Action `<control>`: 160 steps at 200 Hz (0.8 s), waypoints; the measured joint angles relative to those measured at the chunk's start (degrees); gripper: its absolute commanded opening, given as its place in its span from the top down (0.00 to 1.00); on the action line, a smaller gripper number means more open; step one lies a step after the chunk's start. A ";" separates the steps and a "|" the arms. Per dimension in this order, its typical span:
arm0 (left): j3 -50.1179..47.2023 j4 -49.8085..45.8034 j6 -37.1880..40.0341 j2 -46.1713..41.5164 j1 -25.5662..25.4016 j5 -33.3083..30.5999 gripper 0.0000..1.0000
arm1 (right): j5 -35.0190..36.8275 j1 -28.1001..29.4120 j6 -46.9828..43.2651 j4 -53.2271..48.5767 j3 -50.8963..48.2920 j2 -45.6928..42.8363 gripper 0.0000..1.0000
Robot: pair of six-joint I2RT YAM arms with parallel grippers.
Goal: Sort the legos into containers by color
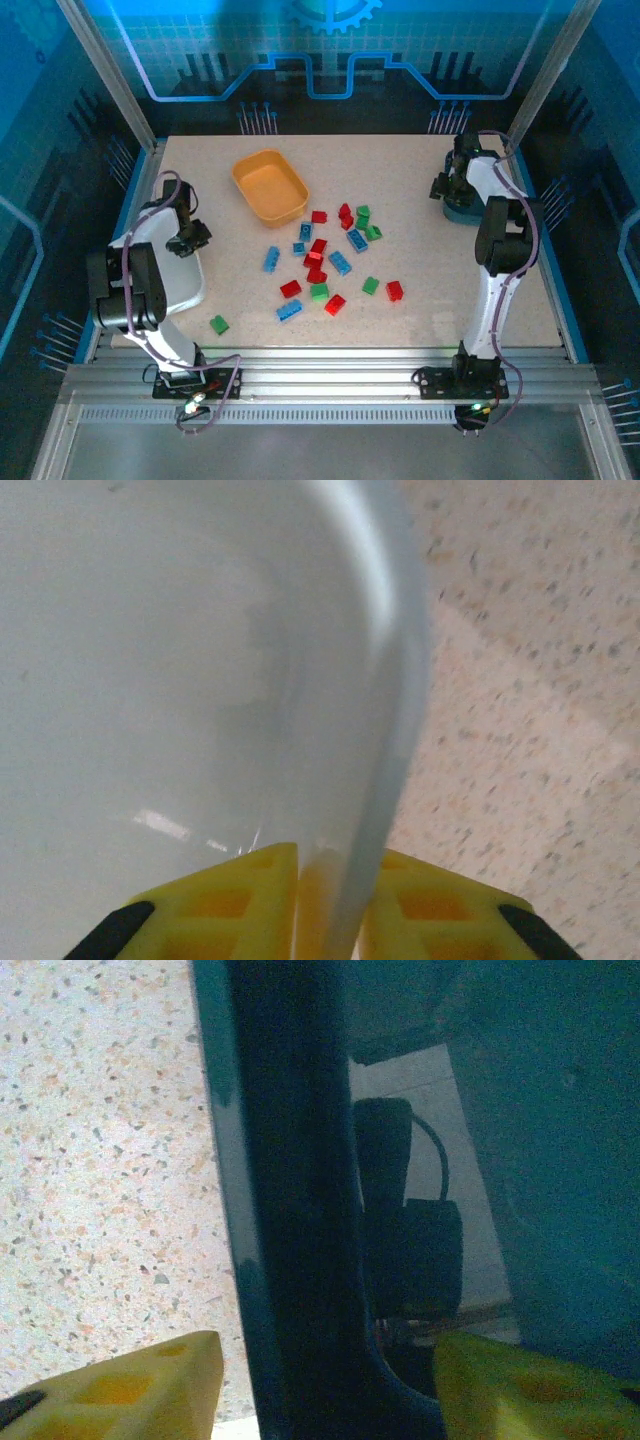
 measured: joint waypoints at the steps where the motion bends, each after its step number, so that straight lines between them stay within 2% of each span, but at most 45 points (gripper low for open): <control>1: 0.11 0.02 -0.04 0.09 0.00 0.00 0.85 | -0.02 0.00 -0.15 0.00 0.07 0.04 0.53; 31: 7.06 -0.66 0.87 5.22 -0.04 1.22 0.94 | 0.02 0.17 -1.27 -0.22 3.17 1.81 0.78; 55: 14.23 -1.55 1.36 10.67 -0.70 1.73 0.99 | 0.46 0.92 -2.21 -0.72 5.97 3.21 0.91; 89: 24.94 -3.67 2.43 18.84 -3.61 2.73 1.00 | 1.51 3.23 -3.72 -1.33 9.25 4.74 0.98; 125: 33.59 -5.01 2.10 24.65 -6.64 5.51 1.00 | 1.11 7.89 -4.33 -1.55 14.19 7.58 0.99; 160: 37.92 -4.98 1.09 27.71 -9.64 7.30 1.00 | 0.13 14.75 -4.52 -2.23 24.26 13.29 0.99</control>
